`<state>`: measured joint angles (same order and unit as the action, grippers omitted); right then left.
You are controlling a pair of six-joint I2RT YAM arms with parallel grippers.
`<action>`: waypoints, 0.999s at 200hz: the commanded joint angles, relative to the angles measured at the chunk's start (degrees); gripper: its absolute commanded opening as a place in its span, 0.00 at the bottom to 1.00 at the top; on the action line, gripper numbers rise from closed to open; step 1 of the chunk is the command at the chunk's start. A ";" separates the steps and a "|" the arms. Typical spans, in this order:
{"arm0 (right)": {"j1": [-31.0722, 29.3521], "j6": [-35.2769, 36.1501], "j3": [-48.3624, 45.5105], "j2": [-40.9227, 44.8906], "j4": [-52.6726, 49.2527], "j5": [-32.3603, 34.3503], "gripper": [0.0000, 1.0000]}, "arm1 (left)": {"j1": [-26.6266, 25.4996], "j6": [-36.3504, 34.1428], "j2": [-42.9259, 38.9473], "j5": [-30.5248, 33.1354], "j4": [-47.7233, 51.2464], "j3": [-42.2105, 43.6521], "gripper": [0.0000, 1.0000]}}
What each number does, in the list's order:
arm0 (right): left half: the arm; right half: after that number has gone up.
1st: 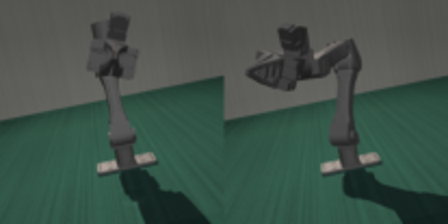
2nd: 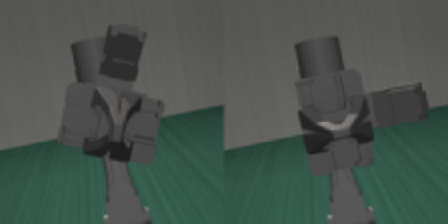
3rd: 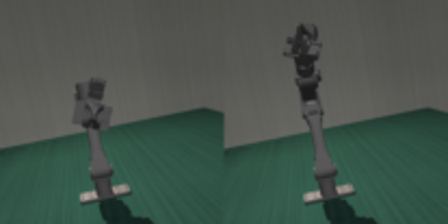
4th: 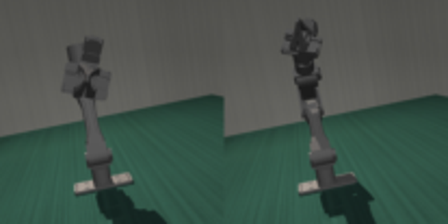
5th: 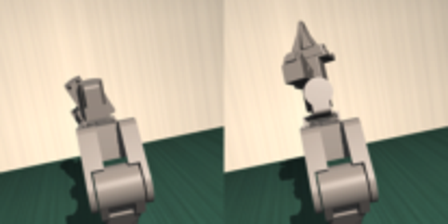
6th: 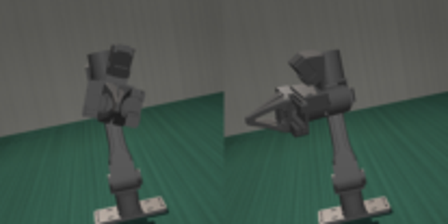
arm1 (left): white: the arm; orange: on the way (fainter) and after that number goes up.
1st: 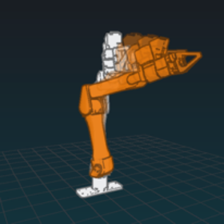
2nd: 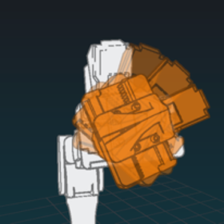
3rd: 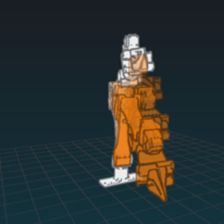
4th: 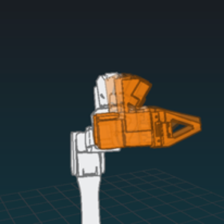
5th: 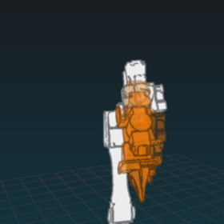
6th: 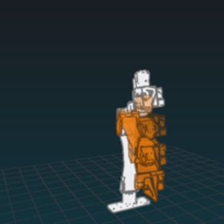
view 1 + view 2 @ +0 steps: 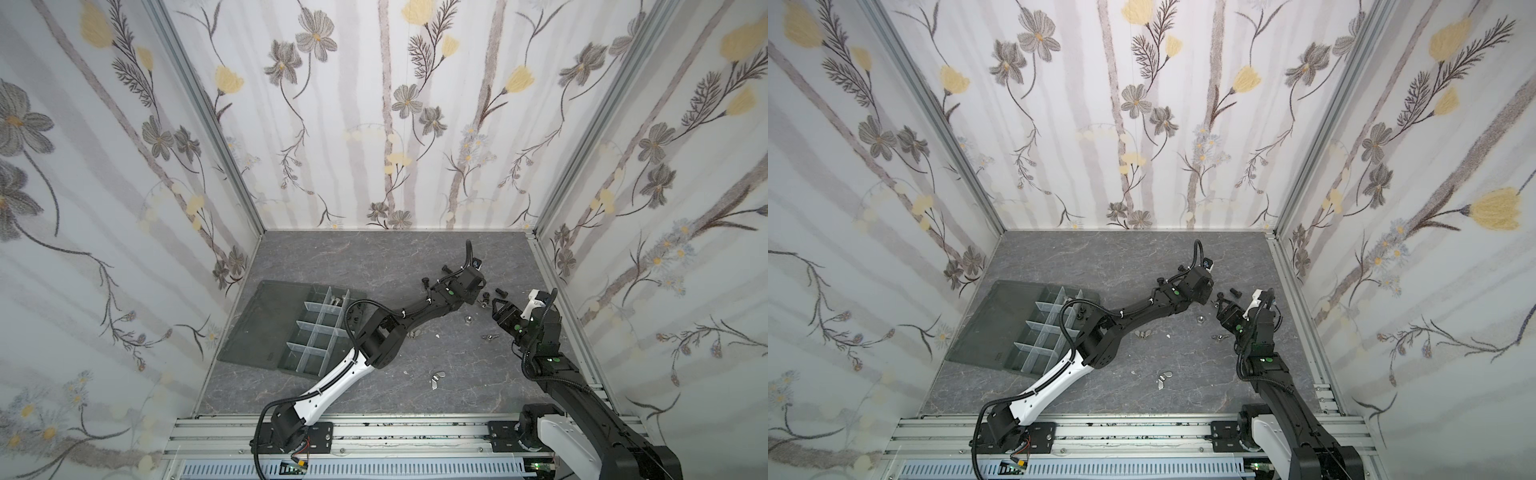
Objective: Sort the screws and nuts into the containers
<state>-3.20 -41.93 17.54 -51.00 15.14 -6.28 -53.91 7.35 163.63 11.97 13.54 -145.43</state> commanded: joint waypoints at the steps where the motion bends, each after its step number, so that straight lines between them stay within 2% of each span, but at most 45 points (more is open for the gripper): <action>1: -0.01 -0.33 -0.21 0.35 2.26 0.05 0.71 | -0.09 -0.48 -1.04 -1.51 4.74 -0.06 0.27; 37: -0.03 -0.04 0.25 0.16 2.01 0.15 0.71 | 0.86 0.14 -5.71 -3.29 4.69 1.31 0.25; 114: 0.02 1.56 2.10 -1.32 0.61 -0.12 0.71 | 2.23 1.05 -19.58 -6.11 1.98 13.21 0.24; 200: -0.07 1.85 3.86 -7.75 1.83 -4.45 0.72 | 5.87 5.33 -43.04 -7.40 -10.07 45.55 0.22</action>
<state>-3.20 -40.01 20.84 -57.52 14.33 -8.80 -48.86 10.48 125.64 4.47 9.91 -105.93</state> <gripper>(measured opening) 0.717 0.227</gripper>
